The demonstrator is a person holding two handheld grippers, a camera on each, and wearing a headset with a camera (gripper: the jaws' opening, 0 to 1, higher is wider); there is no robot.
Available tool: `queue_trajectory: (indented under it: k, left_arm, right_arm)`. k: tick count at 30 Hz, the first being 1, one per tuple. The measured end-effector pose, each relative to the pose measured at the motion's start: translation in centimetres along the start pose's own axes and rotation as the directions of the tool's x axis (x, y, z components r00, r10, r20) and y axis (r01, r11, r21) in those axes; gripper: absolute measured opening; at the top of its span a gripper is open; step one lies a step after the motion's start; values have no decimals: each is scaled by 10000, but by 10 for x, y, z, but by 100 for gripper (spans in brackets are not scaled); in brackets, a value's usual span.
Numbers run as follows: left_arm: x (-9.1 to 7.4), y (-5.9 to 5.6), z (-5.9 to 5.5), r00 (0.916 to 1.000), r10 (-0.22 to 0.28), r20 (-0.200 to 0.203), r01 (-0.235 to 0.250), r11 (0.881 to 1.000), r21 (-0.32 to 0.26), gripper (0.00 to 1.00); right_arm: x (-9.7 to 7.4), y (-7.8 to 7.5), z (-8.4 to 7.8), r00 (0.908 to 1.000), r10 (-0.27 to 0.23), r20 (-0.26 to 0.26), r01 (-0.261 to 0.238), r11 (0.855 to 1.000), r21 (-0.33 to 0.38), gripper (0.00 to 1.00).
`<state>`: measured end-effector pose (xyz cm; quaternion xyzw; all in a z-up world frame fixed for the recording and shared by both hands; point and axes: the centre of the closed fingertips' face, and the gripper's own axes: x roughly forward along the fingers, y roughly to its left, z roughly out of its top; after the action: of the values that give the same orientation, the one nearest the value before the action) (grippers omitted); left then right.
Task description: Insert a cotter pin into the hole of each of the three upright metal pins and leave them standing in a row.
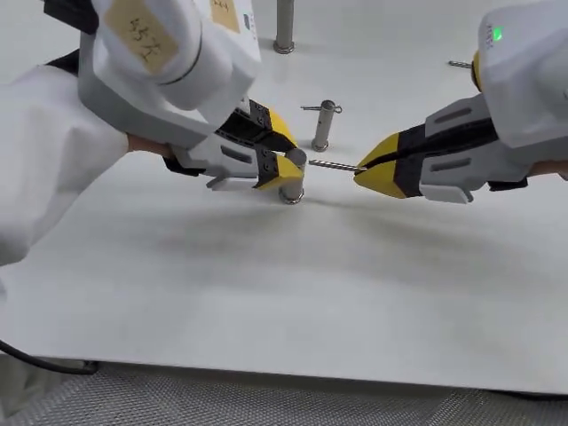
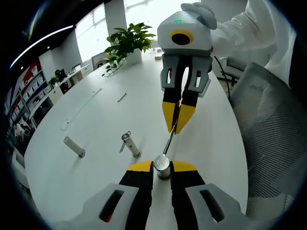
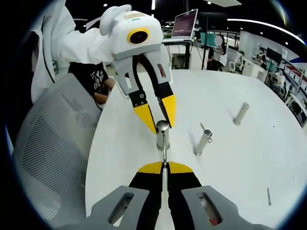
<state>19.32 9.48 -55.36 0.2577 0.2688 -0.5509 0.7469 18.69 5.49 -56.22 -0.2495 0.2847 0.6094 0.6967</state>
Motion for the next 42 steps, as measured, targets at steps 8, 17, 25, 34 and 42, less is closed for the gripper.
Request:
queue_trajectory:
  k: [8,17,25,34,42]
  left_arm:
    - [0,-2,0,10000,57,61,-53,9979,-645,10]
    - [-1,-4,-1,9999,133,76,-125,9960,-887,10]
    - [0,-4,1,9999,159,44,-154,9956,-922,10]
    - [2,-5,4,9999,117,19,-115,9960,-891,10]
    - [3,-9,8,9999,111,-30,-113,9969,-777,10]
  right_arm:
    - [2,2,1,10000,21,25,-21,9999,-159,0]
    - [8,1,5,9999,103,38,-101,9995,-284,0]
    - [20,0,13,9998,151,117,-144,9985,-535,0]
    - [31,-1,22,9997,241,58,-234,9944,-1026,0]
    - [34,0,26,9995,329,-9,-327,9901,-1367,0]
